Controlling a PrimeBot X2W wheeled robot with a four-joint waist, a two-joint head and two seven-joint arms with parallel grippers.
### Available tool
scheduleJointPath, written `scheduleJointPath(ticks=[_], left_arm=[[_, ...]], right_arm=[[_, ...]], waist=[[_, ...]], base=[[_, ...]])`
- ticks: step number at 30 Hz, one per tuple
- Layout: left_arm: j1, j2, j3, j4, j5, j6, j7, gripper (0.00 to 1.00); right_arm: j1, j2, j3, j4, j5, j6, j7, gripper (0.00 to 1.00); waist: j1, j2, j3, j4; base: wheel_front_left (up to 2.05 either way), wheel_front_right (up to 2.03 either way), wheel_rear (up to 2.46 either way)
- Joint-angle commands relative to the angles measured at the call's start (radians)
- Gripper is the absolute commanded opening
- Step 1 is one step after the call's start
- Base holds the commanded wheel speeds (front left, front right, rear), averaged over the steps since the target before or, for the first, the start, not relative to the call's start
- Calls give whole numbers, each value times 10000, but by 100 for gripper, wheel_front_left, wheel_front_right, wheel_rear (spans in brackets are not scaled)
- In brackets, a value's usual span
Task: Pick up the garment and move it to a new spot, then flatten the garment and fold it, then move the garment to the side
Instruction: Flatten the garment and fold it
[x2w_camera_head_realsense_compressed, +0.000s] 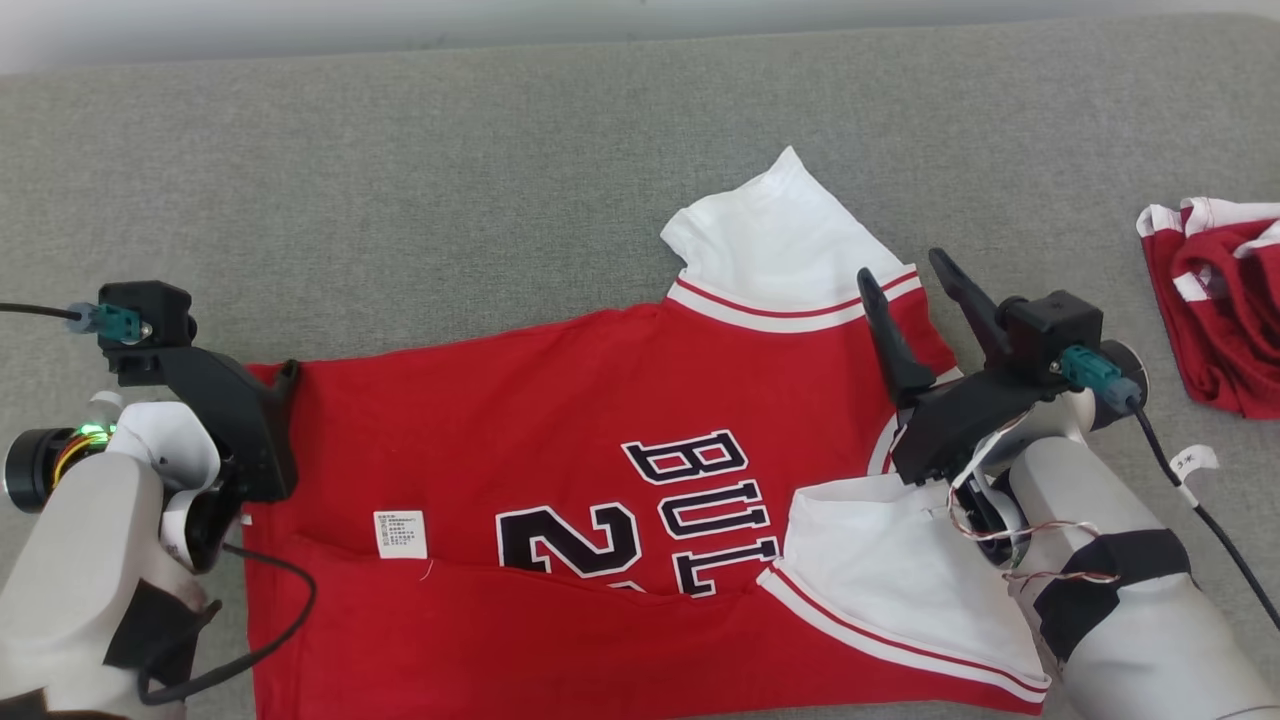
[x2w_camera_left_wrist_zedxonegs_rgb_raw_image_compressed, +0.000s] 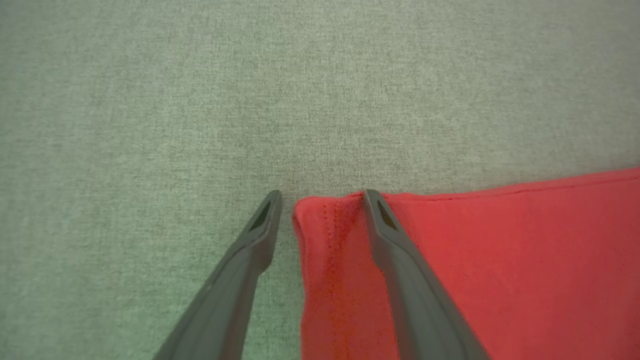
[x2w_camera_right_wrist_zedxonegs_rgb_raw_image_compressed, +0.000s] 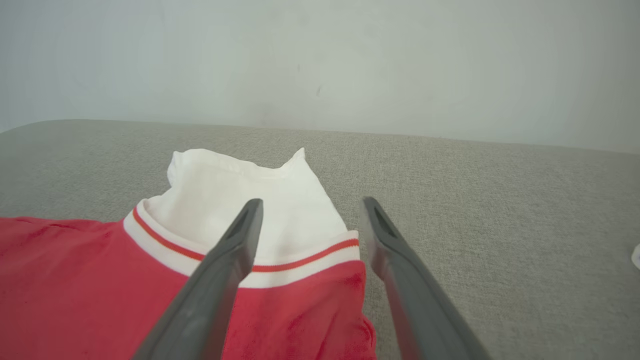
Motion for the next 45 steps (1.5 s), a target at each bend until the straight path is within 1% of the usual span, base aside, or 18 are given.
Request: scheduleJointPath(ticks=[1,3,4,5,6,9,12,14,18,22,23,24,25,26,27,31,38,45], left_arm=[[274,78,-93,-73,-194,20,156,86],[311,170,-205,-313,-365,22,320,92],[357,214,-253,-427,-457,21,392,92],[420,269,-294,-534,-535,21,476,95],[472,305,-306,-647,-643,21,518,96],[542,428,-337,-913,-760,21,594,91],[642,477,-302,-1047,-784,88,555,68],[667,487,-283,-1090,-820,149,520,49],[687,343,-279,-1114,-979,142,514,47],[615,271,-340,-1017,-1057,119,446,50],[605,253,-365,-996,-1076,111,433,48],[597,248,-384,-973,-1089,104,430,44],[586,235,-410,-952,-1105,97,436,36],[586,235,-410,-952,-1105,97,436,36],[562,228,-442,-939,-1150,87,401,0],[453,235,-540,-1006,-1181,77,266,0],[246,48,-822,-1235,-1166,30,-91,0],[-81,-241,-1216,-1441,-1243,2,-348,0]], right_arm=[[-132,-30,48,55,67,-31,5,100],[-207,-52,85,121,114,-31,5,100],[-237,-53,108,146,138,-31,6,100],[-260,-53,138,168,151,-31,4,100],[-281,-44,158,181,164,-31,4,100],[-317,-5,208,211,202,-31,4,100],[-384,-10,272,237,254,-31,3,100],[-478,-20,348,256,271,-31,3,100],[-738,-173,686,337,286,-31,11,100],[-1006,-312,934,425,420,-31,22,100],[-1066,-344,967,458,471,-31,26,100],[-1147,-375,1007,495,499,-31,37,100],[-1227,-409,1041,533,536,-31,45,100],[-1227,-409,1041,533,536,-31,45,100],[-1410,-476,1116,636,554,-31,84,100],[-1898,-625,1250,993,614,-31,413,100],[-2939,-740,1626,2120,784,-31,1802,100],[-3891,-834,1989,3045,1074,-31,2882,100]], waist=[[-1,-2,-24,37],[-1,-2,-52,100],[-1,-2,-72,135],[-1,-2,-86,164],[-1,-2,-93,191],[-1,-2,-99,252],[-1,-2,-64,294],[-1,-2,-5,294],[-1,-2,125,268],[-1,-2,180,236],[-1,-2,187,231],[-1,-2,197,225],[-1,-2,204,223],[-1,-2,204,223],[-1,-2,225,232],[-1,-2,299,340],[-1,-2,456,741],[-1,-2,745,1264]], base=[[0,0,0],[0,0,0],[0,0,0],[0,0,0],[0,0,0],[0,0,0],[0,0,0],[0,0,0],[0,0,0],[0,0,0],[0,0,0],[0,0,0],[0,0,0],[0,0,0],[0,0,0],[0,0,0],[0,0,0],[0,0,0]])
